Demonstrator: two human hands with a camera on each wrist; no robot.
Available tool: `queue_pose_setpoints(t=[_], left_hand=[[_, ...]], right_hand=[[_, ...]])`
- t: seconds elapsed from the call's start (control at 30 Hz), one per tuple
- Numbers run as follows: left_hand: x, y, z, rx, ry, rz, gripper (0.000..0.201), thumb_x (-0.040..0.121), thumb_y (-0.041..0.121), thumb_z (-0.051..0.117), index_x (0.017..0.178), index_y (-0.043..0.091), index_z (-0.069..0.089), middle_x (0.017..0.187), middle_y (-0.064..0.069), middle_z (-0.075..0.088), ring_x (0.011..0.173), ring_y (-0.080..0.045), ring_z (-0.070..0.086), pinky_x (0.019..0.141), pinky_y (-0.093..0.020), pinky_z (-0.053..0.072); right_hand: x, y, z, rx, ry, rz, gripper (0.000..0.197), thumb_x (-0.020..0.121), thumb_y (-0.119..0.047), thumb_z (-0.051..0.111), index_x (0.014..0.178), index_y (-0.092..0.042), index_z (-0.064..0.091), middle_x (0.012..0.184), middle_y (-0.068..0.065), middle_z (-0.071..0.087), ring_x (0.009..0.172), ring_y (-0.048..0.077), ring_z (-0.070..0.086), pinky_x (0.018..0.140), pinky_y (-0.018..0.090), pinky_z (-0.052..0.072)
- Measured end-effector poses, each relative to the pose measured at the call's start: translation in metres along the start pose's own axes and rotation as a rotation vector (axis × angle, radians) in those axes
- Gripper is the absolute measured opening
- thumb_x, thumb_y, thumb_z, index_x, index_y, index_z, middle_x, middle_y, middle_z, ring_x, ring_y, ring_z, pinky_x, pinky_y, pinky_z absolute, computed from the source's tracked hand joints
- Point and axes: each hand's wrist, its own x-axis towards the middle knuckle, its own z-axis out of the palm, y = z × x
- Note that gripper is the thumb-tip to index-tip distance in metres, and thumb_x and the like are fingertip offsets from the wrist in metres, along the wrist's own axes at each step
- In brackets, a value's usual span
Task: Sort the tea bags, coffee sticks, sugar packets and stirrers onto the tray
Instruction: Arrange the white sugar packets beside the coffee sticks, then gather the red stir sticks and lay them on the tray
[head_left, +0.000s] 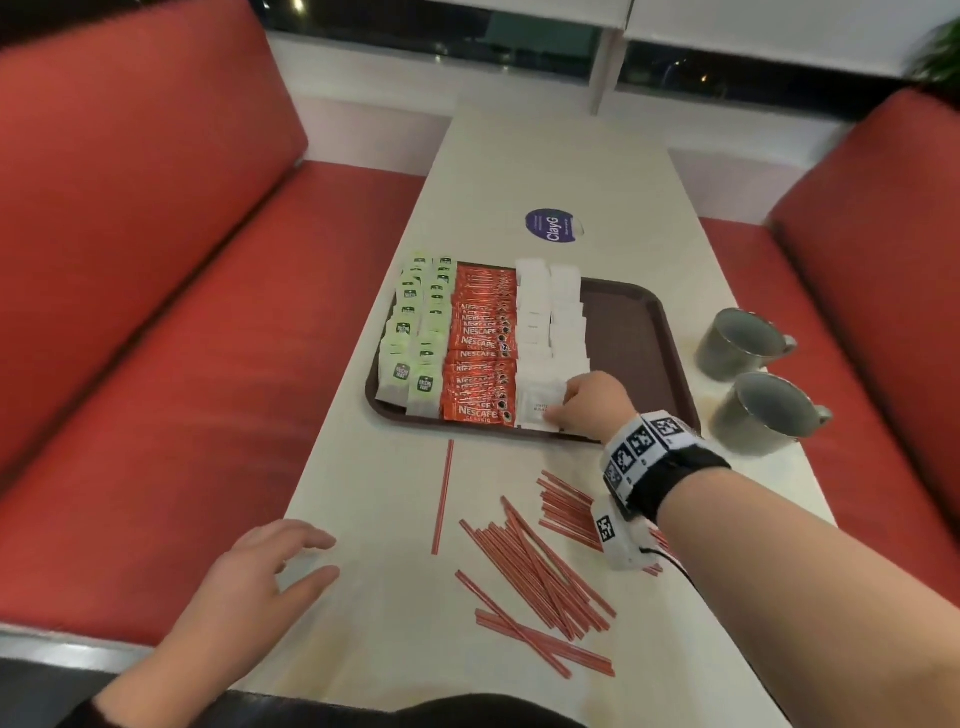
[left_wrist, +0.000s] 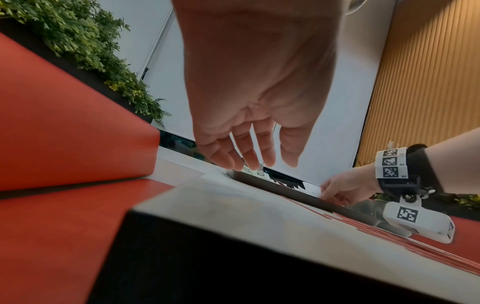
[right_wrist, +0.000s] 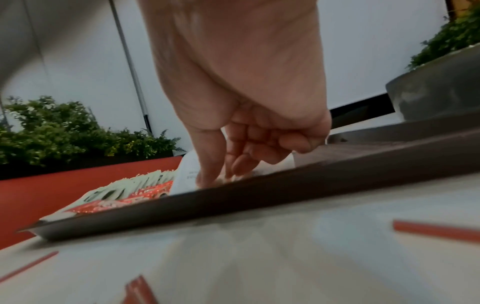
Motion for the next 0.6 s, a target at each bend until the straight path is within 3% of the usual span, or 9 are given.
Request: queue_pose_setpoints(t=[0.1, 0.17, 0.23, 0.33, 0.43, 0.5, 0.6], left_hand=[[0.004, -0.003, -0.001, 0.001, -0.011, 0.019, 0.025, 0.078, 0.022, 0.075, 0.087, 0.042, 0.063, 0.114, 0.042, 0.046, 0.102, 0.005, 0.051, 0.077, -0.010, 0.038], [0.008, 0.002, -0.003, -0.008, -0.007, 0.012, 0.023, 0.079, 0.022, 0.074, 0.087, 0.040, 0.064, 0.110, 0.036, 0.053, 0.099, 0.002, 0.053, 0.076, -0.010, 0.037], [0.013, 0.011, -0.005, -0.034, 0.000, 0.000, 0.022, 0.081, 0.021, 0.073, 0.087, 0.039, 0.063, 0.096, 0.025, 0.063, 0.094, 0.004, 0.052, 0.074, -0.007, 0.037], [0.028, 0.032, -0.004, -0.046, -0.051, 0.004, 0.017, 0.084, 0.023, 0.069, 0.088, 0.039, 0.064, 0.096, 0.026, 0.058, 0.087, 0.005, 0.053, 0.069, -0.004, 0.037], [0.054, 0.052, 0.009, 0.066, -0.165, 0.012, 0.014, 0.087, 0.029, 0.065, 0.099, 0.036, 0.064, 0.103, 0.017, 0.062, 0.085, 0.001, 0.054, 0.069, -0.005, 0.035], [0.074, 0.064, 0.024, 0.163, -0.210, -0.007, 0.030, 0.088, 0.035, 0.062, 0.117, 0.026, 0.063, 0.117, 0.008, 0.062, 0.091, -0.004, 0.054, 0.078, -0.012, 0.038], [0.098, 0.080, 0.043, 0.306, -0.267, -0.003, 0.052, 0.087, 0.041, 0.062, 0.133, 0.019, 0.051, 0.132, 0.002, 0.053, 0.115, -0.016, 0.051, 0.096, -0.025, 0.039]], right_hand=[[-0.015, 0.003, -0.018, 0.147, 0.103, -0.025, 0.020, 0.084, -0.033, 0.070, 0.089, -0.017, 0.060, 0.085, -0.005, 0.058, 0.080, 0.012, 0.056, 0.062, 0.023, 0.039], [-0.035, 0.018, -0.034, 0.206, 0.202, -0.043, 0.017, 0.088, -0.033, 0.064, 0.093, -0.018, 0.060, 0.087, -0.005, 0.060, 0.080, 0.012, 0.055, 0.065, 0.026, 0.040], [-0.058, 0.045, -0.043, 0.195, 0.262, -0.011, 0.013, 0.090, -0.029, 0.061, 0.093, -0.017, 0.063, 0.088, -0.003, 0.063, 0.084, 0.016, 0.057, 0.071, 0.029, 0.042], [-0.087, 0.096, -0.035, 0.006, 0.153, 0.107, 0.013, 0.091, -0.025, 0.058, 0.096, -0.016, 0.065, 0.099, 0.003, 0.067, 0.089, 0.020, 0.058, 0.077, 0.031, 0.045], [-0.104, 0.121, -0.017, -0.188, 0.000, 0.163, 0.026, 0.094, -0.029, 0.052, 0.107, -0.010, 0.063, 0.111, 0.007, 0.061, 0.100, 0.023, 0.056, 0.087, 0.032, 0.044], [-0.109, 0.122, -0.006, -0.252, -0.031, 0.121, 0.029, 0.096, -0.033, 0.047, 0.108, -0.011, 0.062, 0.113, 0.009, 0.057, 0.103, 0.025, 0.052, 0.088, 0.032, 0.043], [-0.109, 0.108, 0.006, -0.369, -0.081, 0.049, 0.041, 0.095, -0.049, 0.040, 0.116, -0.018, 0.056, 0.121, 0.005, 0.050, 0.111, 0.027, 0.046, 0.092, 0.036, 0.042]])
